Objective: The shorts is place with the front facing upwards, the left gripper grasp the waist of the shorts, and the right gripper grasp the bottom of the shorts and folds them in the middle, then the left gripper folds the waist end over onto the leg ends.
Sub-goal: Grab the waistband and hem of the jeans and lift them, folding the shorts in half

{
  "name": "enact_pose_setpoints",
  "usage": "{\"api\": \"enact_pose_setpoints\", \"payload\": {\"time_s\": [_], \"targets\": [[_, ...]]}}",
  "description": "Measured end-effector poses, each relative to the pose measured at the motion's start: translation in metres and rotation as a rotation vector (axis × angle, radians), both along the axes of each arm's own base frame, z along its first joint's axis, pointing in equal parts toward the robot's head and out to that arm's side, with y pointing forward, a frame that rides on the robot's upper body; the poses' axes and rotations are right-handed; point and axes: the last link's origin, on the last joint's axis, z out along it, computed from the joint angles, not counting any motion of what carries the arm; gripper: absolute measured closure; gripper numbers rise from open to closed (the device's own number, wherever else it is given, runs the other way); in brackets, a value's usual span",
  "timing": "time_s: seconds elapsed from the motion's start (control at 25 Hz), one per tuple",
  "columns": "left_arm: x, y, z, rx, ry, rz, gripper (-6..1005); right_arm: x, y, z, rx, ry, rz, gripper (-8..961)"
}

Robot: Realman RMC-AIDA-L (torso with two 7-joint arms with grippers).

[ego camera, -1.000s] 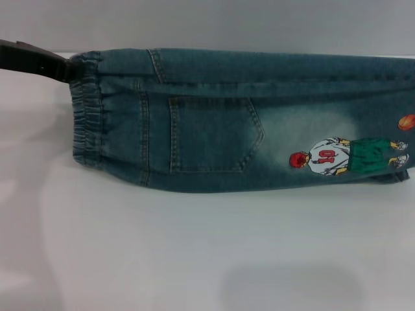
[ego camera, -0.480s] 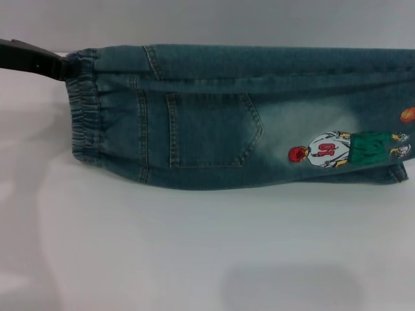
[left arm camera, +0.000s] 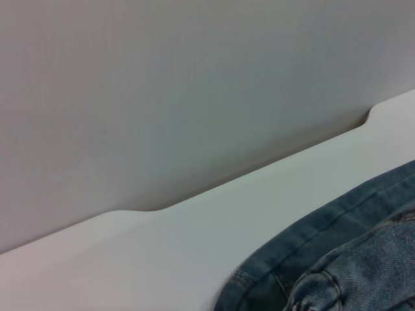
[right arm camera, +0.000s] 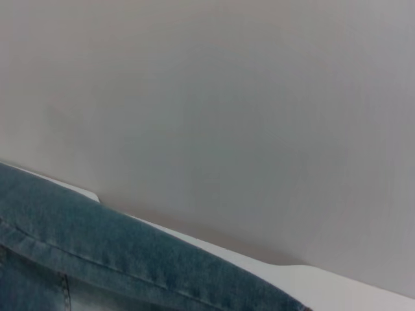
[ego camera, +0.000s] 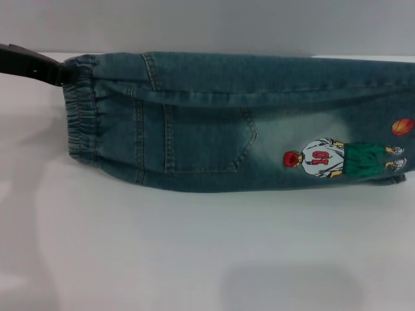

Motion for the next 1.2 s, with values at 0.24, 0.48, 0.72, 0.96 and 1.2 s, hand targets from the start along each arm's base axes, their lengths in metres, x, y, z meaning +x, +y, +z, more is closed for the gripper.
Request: {"api": "enact_pose_setpoints", "payload": {"time_s": [0.24, 0.48, 0.72, 0.96, 1.2], "targets": [[-0.003, 0.0, -0.004, -0.005, -0.003, 0.006, 954, 0.009, 0.003, -0.005, -0.009, 0.004, -0.032, 930], [-0.002, 0.004, -0.01, 0.001, -0.006, 0.0, 953, 0.015, 0.013, -0.008, 0.001, 0.005, -0.05, 930], [-0.003, 0.007, -0.014, 0.016, -0.012, 0.004, 953, 0.019, 0.023, -0.011, 0.022, -0.007, -0.063, 930], [-0.008, 0.013, -0.026, 0.016, -0.01, 0.015, 953, 0.027, 0.034, -0.018, 0.048, -0.017, -0.078, 930], [-0.012, 0.017, -0.033, 0.03, -0.015, 0.022, 954, 0.034, 0.044, -0.022, 0.086, -0.005, -0.112, 930]]}}
